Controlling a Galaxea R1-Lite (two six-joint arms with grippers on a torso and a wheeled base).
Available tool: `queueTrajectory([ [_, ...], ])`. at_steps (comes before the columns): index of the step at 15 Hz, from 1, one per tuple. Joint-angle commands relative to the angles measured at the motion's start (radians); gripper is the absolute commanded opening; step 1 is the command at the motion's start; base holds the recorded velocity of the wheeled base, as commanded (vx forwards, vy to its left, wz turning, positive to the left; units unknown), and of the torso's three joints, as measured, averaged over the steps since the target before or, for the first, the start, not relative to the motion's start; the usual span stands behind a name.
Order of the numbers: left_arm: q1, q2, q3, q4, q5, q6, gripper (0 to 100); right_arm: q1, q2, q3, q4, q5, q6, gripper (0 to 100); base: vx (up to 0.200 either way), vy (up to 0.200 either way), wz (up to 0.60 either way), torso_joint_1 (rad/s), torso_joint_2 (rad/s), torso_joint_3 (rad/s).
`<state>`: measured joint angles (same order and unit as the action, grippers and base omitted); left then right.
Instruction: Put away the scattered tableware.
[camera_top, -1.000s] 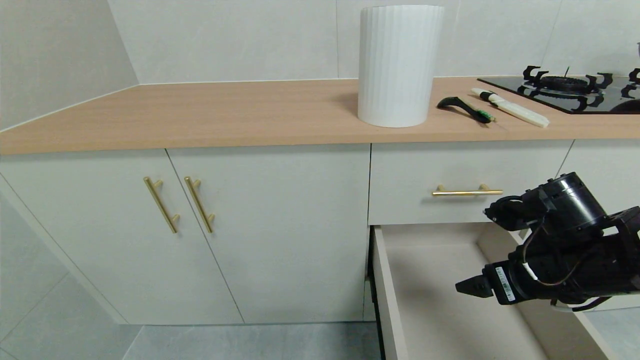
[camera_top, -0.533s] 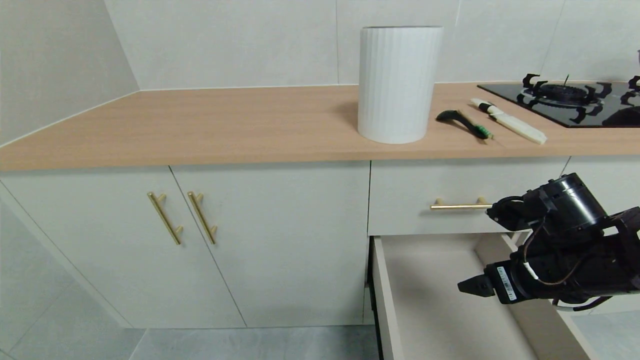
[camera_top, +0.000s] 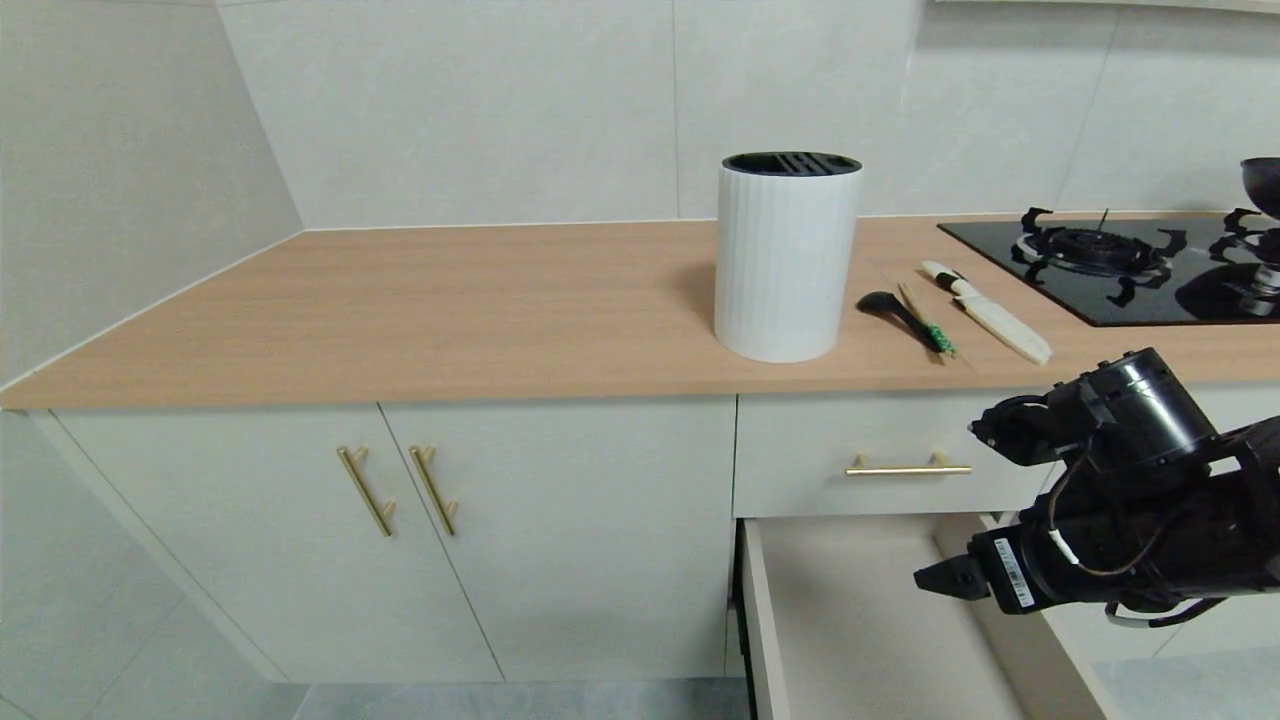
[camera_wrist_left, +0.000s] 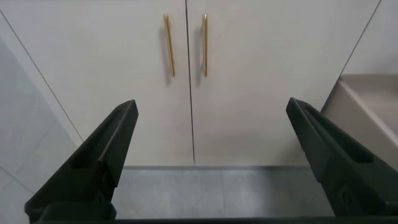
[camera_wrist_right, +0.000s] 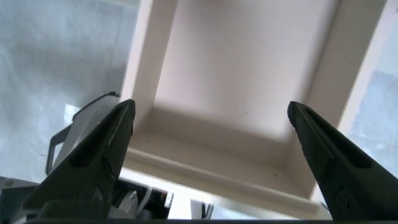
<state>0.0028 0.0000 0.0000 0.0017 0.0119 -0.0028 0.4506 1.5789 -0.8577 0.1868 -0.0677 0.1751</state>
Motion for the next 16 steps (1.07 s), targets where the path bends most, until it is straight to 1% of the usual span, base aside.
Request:
queueTrajectory([
  [1, 0.000, 0.002, 0.000, 0.000, 0.000, 0.000, 100, 0.000, 0.000, 0.000, 0.000, 0.000, 0.000, 100, 0.000, 0.000, 0.00, 0.193, -0.46, -0.286],
  [5, 0.000, 0.002, 0.000, 0.000, 0.000, 0.000, 100, 0.000, -0.004, 0.000, 0.000, -0.003, -0.002, 100, 0.000, 0.000, 0.00, 0.205, -0.49, -0.292],
  [7, 0.000, 0.000, 0.000, 0.000, 0.000, 0.000, 100, 0.000, -0.005, -0.015, -0.001, -0.017, -0.011, 100, 0.000, 0.000, 0.00, 0.146, -0.34, -0.190],
  [8, 0.000, 0.002, 0.000, 0.000, 0.000, 0.000, 100, 0.000, -0.002, -0.058, -0.017, -0.018, -0.039, 100, 0.000, 0.000, 0.00, 0.061, -0.14, -0.085],
  [9, 0.000, 0.000, 0.000, 0.000, 0.000, 0.000, 100, -0.021, 0.006, -0.118, -0.046, -0.020, -0.055, 100, 0.000, 0.000, 0.00, 0.046, -0.08, -0.056],
  [11, 0.000, 0.000, 0.000, 0.000, 0.000, 0.000, 100, -0.032, 0.021, -0.224, -0.066, -0.020, -0.069, 100, 0.000, 0.000, 0.00, 0.000, 0.00, 0.000],
  [12, 0.000, 0.000, 0.000, 0.000, 0.000, 0.000, 100, -0.040, 0.053, -0.345, -0.035, -0.023, -0.075, 100, 0.000, 0.000, 0.00, 0.000, 0.00, 0.000],
  [13, 0.000, 0.002, 0.000, 0.000, 0.000, 0.000, 100, -0.044, 0.075, -0.419, 0.023, -0.027, -0.075, 100, 0.000, 0.000, 0.00, 0.000, 0.00, 0.000],
  [14, 0.000, 0.002, 0.000, 0.000, 0.000, 0.000, 100, -0.053, 0.101, -0.471, 0.080, -0.035, -0.068, 100, 0.000, 0.000, 0.00, 0.000, 0.00, 0.000],
  [15, 0.000, 0.002, 0.000, 0.000, 0.000, 0.000, 100, -0.053, 0.101, -0.471, 0.080, -0.035, -0.068, 100, 0.000, 0.000, 0.00, 0.000, 0.00, 0.000],
  [16, 0.000, 0.000, 0.000, 0.000, 0.000, 0.000, 100, -0.076, 0.156, -0.485, 0.080, -0.049, -0.059, 100, 0.000, 0.000, 0.00, 0.000, 0.00, 0.000],
])
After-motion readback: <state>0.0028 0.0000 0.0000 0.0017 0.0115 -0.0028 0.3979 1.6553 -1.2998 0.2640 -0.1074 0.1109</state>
